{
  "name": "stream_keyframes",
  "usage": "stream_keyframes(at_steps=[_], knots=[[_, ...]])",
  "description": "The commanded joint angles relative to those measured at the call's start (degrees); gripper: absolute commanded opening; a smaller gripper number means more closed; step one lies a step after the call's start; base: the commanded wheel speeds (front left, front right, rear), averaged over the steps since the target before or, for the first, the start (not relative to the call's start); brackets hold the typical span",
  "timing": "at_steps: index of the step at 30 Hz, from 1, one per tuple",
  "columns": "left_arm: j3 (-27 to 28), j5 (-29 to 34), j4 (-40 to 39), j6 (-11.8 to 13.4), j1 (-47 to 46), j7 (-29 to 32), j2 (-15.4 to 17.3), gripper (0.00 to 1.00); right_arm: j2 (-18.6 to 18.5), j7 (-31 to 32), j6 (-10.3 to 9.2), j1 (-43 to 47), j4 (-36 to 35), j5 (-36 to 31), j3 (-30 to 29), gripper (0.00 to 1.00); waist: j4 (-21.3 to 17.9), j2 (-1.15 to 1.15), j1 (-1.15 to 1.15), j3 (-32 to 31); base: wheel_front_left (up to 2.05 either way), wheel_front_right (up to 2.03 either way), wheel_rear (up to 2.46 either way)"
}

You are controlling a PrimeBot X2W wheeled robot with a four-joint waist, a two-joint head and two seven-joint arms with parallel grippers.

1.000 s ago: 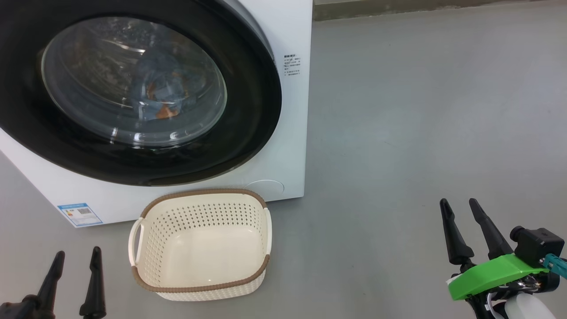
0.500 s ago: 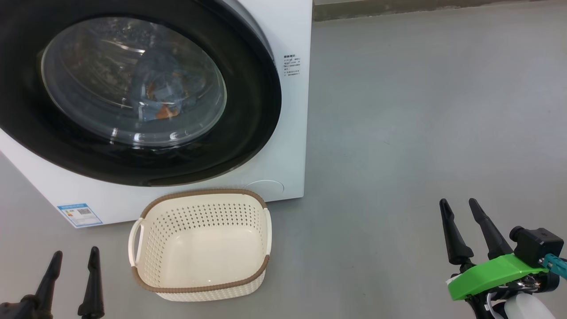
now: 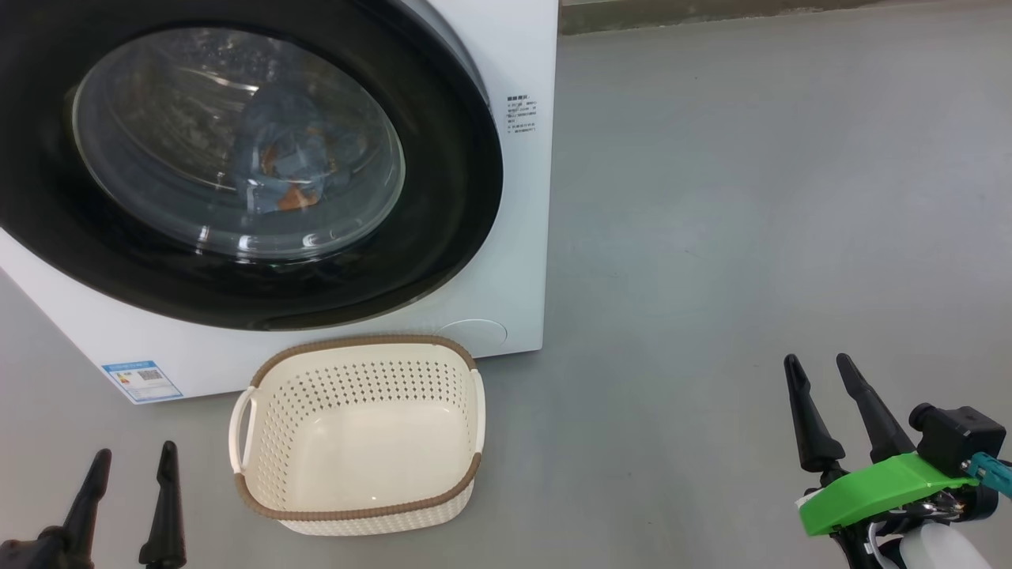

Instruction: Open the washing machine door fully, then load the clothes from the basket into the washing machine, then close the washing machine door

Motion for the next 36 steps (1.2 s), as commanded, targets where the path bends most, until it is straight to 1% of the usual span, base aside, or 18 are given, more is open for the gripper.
stream_keyframes(at_steps=[1,2,5,11,16,36], knots=[[2.1,0.4,-0.9,0.0,-1.5,-0.4,1.5,1.00,-0.6,-0.3,0.00,-0.9,-1.5,-0.3,1.1,1.00,0.0,0.00,0.00,0.0,0.00,0.00,0.00],[-0.1,0.1,0.3,0.0,0.0,0.0,-0.2,0.00,0.1,0.0,0.00,0.0,0.3,0.0,0.1,0.00,0.0,0.00,0.00,0.0,0.00,0.00,0.00],[-0.7,0.0,2.2,0.0,0.2,0.1,-2.0,0.00,1.2,0.0,0.00,1.3,2.2,0.1,0.6,0.00,0.0,0.00,0.00,0.0,0.00,0.00,0.00],[-0.3,-3.3,2.1,0.0,-0.1,1.2,-2.4,0.00,1.5,1.0,0.00,1.2,1.8,3.1,0.0,0.00,0.3,0.00,0.07,-0.2,0.00,0.00,0.00],[-0.1,-6.0,1.8,0.1,-0.3,2.0,-2.9,0.00,1.7,1.9,0.00,1.2,1.5,5.7,-0.5,0.00,0.5,0.00,0.01,-0.2,0.00,0.00,0.00],[0.8,-17.2,0.7,0.5,-1.2,5.3,-4.5,0.00,2.7,5.2,0.00,1.1,0.3,16.0,-2.6,0.00,1.3,0.00,0.00,-0.4,0.00,0.00,0.00]])
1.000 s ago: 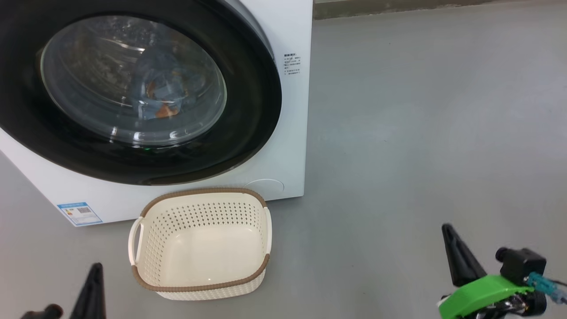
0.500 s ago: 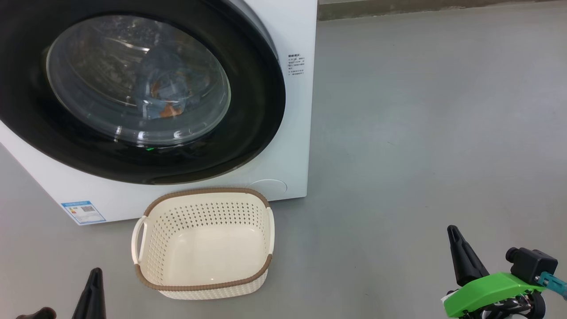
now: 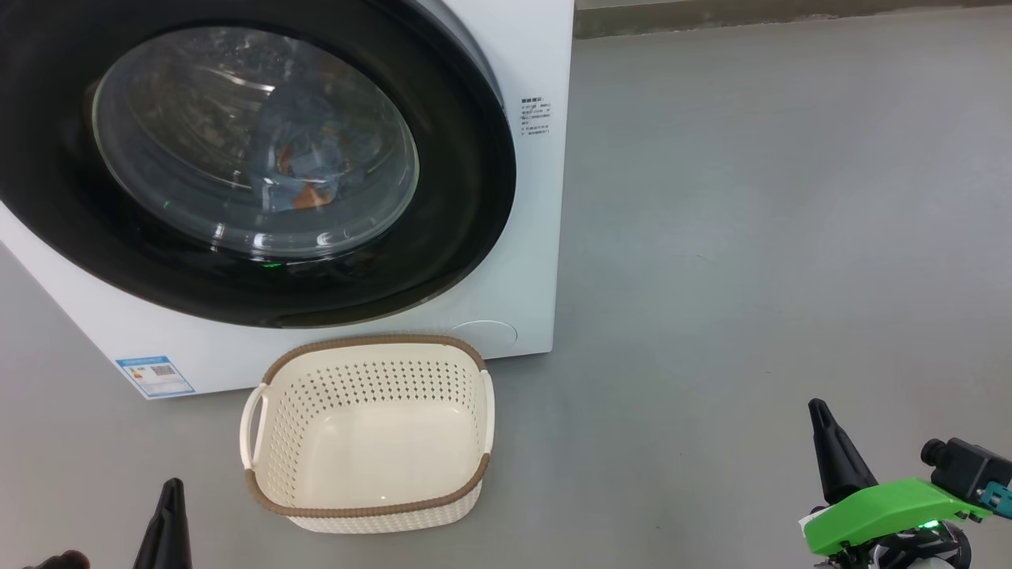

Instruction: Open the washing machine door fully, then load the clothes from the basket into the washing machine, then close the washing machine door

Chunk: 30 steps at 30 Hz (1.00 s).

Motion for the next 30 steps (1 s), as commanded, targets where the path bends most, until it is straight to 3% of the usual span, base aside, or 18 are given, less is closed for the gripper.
stream_keyframes(at_steps=[1,30], knots=[[1.2,-1.8,-1.9,0.4,-2.1,0.4,0.8,0.00,-0.4,0.3,0.00,-1.9,-1.7,1.5,-0.4,0.00,0.1,0.00,-0.01,0.0,0.00,0.00,0.00],[2.5,-17.4,-3.3,0.9,-3.3,5.1,-1.5,0.00,0.9,4.9,0.00,-2.0,-3.5,15.9,-3.3,0.00,1.2,0.00,-0.01,-0.4,0.00,0.00,0.00]])
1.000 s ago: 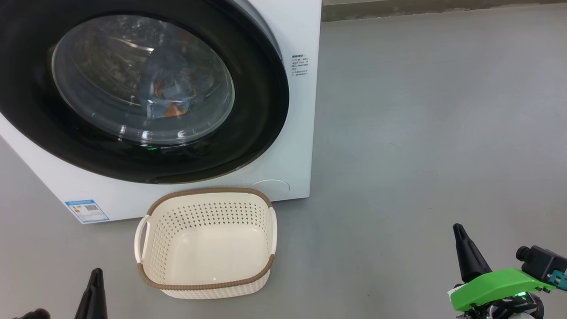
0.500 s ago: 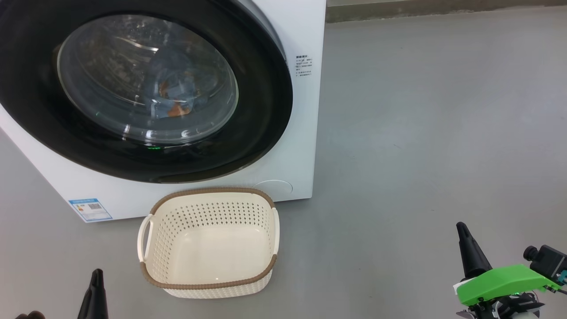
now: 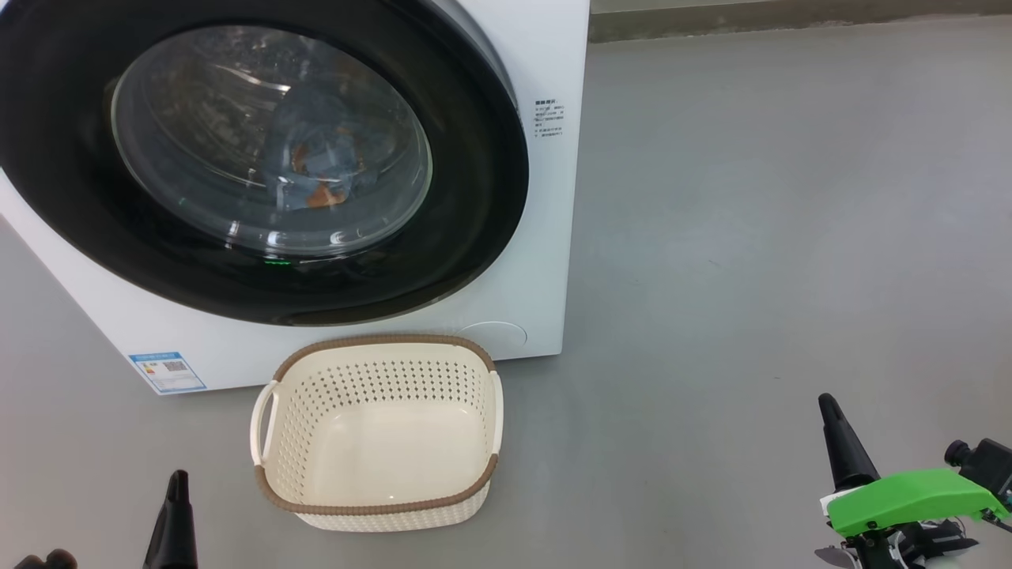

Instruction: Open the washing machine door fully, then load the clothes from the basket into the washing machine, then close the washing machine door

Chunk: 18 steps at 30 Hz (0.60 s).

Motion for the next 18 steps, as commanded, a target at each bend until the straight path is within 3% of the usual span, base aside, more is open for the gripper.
stream_keyframes(at_steps=[1,18], knots=[[1.4,-1.7,-1.9,0.3,-2.6,0.4,0.5,0.00,-0.5,0.5,0.00,-2.0,-1.8,1.9,-0.3,0.00,0.1,0.00,0.00,0.0,0.00,0.00,0.00],[2.2,-11.2,-2.7,0.6,-3.4,3.3,-0.9,0.00,0.3,3.3,0.00,-2.2,-2.8,10.6,-2.1,0.00,0.8,0.00,0.00,-0.2,0.00,0.00,0.00]])
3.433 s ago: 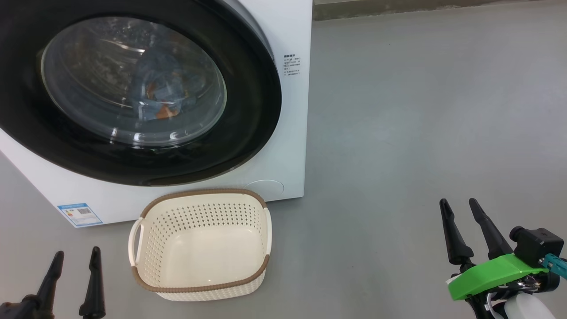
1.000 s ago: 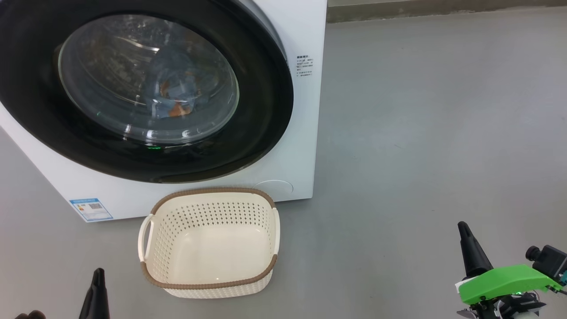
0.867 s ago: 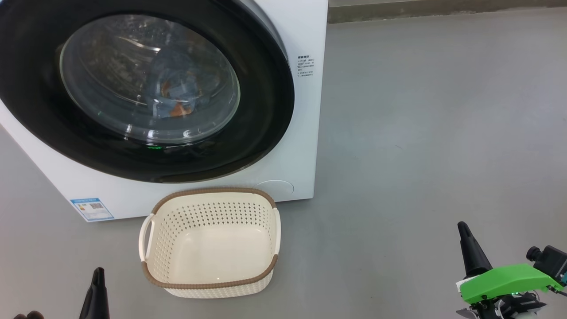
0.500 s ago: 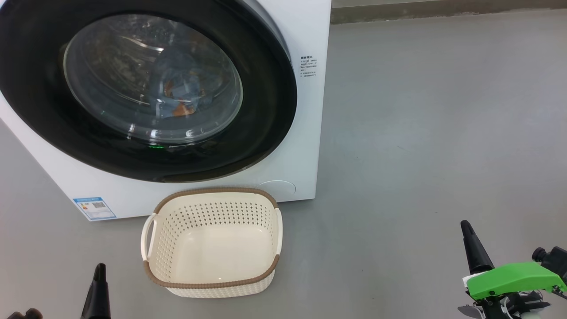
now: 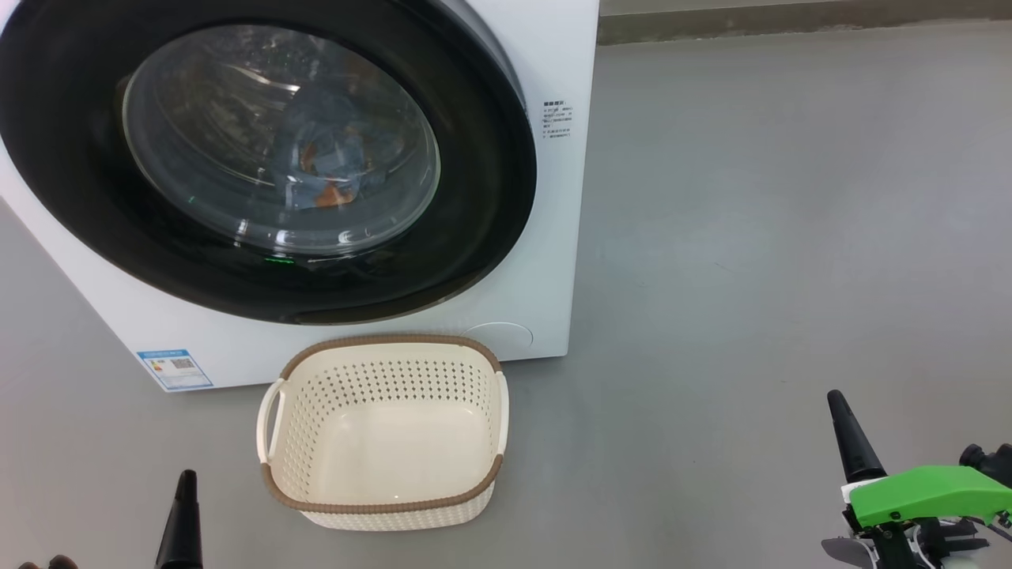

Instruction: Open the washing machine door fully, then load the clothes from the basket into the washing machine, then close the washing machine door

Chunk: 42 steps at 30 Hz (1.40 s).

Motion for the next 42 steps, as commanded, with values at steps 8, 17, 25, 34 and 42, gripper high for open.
stream_keyframes(at_steps=[8,17,25,34,42], knots=[[1.9,-5.2,-2.3,0.3,-3.3,1.7,0.0,0.00,0.0,1.6,0.01,-2.2,-2.2,5.1,-0.6,0.00,0.3,0.00,0.00,-0.1,0.00,0.00,0.00],[2.4,-10.7,-2.7,0.5,-3.7,3.3,-0.8,0.00,0.5,3.2,0.01,-2.3,-2.8,10.2,-1.6,0.00,0.7,0.00,0.00,-0.2,0.00,0.00,0.00],[2.7,-15.2,-3.1,0.6,-4.1,4.7,-1.5,0.00,0.8,4.5,0.01,-2.3,-3.3,14.4,-2.4,0.00,1.1,0.00,0.00,-0.3,0.00,0.00,0.00],[3.2,-20.2,-3.6,0.8,-4.5,6.2,-2.2,0.00,1.2,6.0,0.01,-2.4,-3.9,19.0,-3.4,0.00,1.4,0.00,0.00,-0.4,0.00,0.00,0.00],[3.6,-24.7,-3.9,0.9,-4.9,7.6,-2.9,0.00,1.6,7.3,0.01,-2.4,-4.4,23.1,-4.2,0.00,1.8,0.00,0.00,-0.5,0.00,0.00,0.00]])
